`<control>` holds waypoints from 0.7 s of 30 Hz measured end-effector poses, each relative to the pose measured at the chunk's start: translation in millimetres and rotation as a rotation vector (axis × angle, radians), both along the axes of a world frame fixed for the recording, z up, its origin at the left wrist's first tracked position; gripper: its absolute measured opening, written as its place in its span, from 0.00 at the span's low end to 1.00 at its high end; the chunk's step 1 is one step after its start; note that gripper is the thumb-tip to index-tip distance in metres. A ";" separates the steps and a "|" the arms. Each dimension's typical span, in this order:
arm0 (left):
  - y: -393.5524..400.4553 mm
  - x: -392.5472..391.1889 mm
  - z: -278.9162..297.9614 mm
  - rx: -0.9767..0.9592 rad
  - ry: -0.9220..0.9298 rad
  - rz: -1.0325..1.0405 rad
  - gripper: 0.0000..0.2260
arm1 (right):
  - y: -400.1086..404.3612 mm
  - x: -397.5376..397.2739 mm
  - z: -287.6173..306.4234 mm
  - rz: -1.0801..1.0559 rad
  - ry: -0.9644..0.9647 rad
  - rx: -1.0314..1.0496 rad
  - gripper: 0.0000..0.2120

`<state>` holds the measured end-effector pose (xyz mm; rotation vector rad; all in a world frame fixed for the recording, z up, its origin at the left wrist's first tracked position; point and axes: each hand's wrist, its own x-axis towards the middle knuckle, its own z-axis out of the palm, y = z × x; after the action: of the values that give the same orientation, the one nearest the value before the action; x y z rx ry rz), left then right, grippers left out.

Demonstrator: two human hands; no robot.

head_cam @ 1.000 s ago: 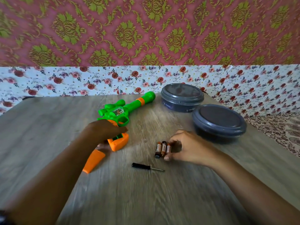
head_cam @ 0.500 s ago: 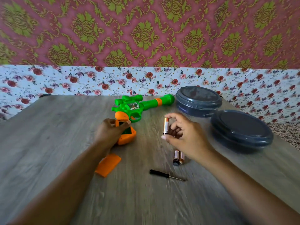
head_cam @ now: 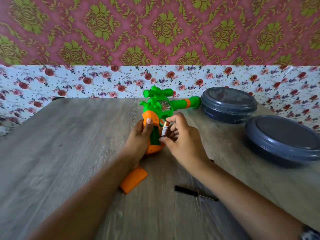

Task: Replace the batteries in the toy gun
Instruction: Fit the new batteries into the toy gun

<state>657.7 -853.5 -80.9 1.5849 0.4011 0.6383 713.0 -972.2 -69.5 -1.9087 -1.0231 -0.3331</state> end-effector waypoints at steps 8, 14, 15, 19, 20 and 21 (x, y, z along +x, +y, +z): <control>0.1 1.2 -3.4 0.046 -0.047 -0.027 0.15 | 6.0 4.7 -7.9 0.025 -0.115 0.051 0.09; -3.9 0.5 -2.1 0.068 -0.061 -0.061 0.13 | 4.1 9.5 -5.9 -0.004 -0.078 0.112 0.05; -4.1 0.7 -2.0 0.052 -0.060 -0.079 0.13 | 3.9 9.8 -5.3 -0.012 -0.042 0.119 0.05; -3.9 0.4 -1.6 0.031 -0.086 -0.134 0.11 | 2.2 9.9 -3.9 -0.012 0.022 0.127 0.03; -4.1 0.2 -1.2 0.035 -0.089 -0.143 0.12 | 1.4 9.9 -2.9 -0.007 0.015 0.112 0.03; -4.4 0.1 -1.0 0.039 -0.090 -0.149 0.13 | 1.0 9.9 -2.1 0.002 0.007 0.089 0.03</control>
<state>657.8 -857.9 -81.8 1.6003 0.2021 0.6033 723.0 -971.2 -71.6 -1.8272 -0.9894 -0.3645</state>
